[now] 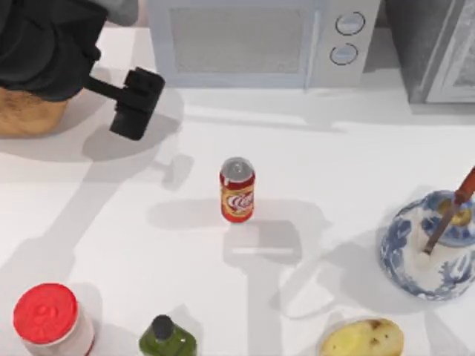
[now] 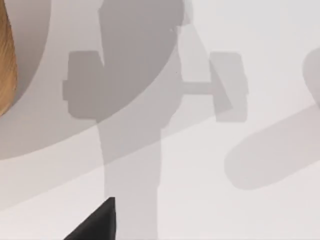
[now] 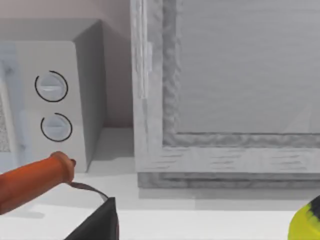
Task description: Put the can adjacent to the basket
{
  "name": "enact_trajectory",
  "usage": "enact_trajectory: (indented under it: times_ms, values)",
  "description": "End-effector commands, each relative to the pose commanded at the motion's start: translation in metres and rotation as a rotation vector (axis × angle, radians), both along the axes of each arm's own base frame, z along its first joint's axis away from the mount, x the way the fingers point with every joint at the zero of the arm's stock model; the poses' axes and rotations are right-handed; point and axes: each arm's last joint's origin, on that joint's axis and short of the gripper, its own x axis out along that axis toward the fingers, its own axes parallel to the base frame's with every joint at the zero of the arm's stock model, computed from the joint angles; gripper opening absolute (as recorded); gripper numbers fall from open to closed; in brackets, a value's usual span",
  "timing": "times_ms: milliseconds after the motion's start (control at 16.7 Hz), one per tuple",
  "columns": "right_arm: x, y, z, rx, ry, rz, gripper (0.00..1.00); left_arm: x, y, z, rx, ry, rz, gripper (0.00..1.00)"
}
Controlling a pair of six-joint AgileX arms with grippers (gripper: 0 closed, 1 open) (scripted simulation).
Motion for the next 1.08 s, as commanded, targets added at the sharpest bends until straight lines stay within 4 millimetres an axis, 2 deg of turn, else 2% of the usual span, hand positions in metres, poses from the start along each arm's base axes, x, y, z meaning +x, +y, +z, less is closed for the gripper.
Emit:
enact_trajectory:
  times_ms: [180,300,480,600,780,1080]
  values:
    - [0.000,0.000,0.000,0.000,0.000,0.000,1.00,0.041,-0.044,-0.028,0.093,0.194,-0.094,1.00]
    - [0.000,0.000,0.000,0.000,0.000,0.000,1.00,0.059,-0.076,-0.049,0.152,0.311,-0.160,1.00]
    - [0.000,0.000,0.000,0.000,0.000,0.000,1.00,0.074,-0.117,-0.075,0.221,0.435,-0.245,1.00]
    - [0.000,0.000,0.000,0.000,0.000,0.000,1.00,0.078,-0.137,-0.085,0.246,0.475,-0.286,1.00]
    - [0.000,0.000,0.000,0.000,0.000,0.000,1.00,0.081,-0.156,-0.092,0.260,0.488,-0.325,1.00]
    - [0.000,0.000,0.000,0.000,0.000,0.000,1.00,0.081,-0.161,-0.091,0.258,0.480,-0.334,1.00]
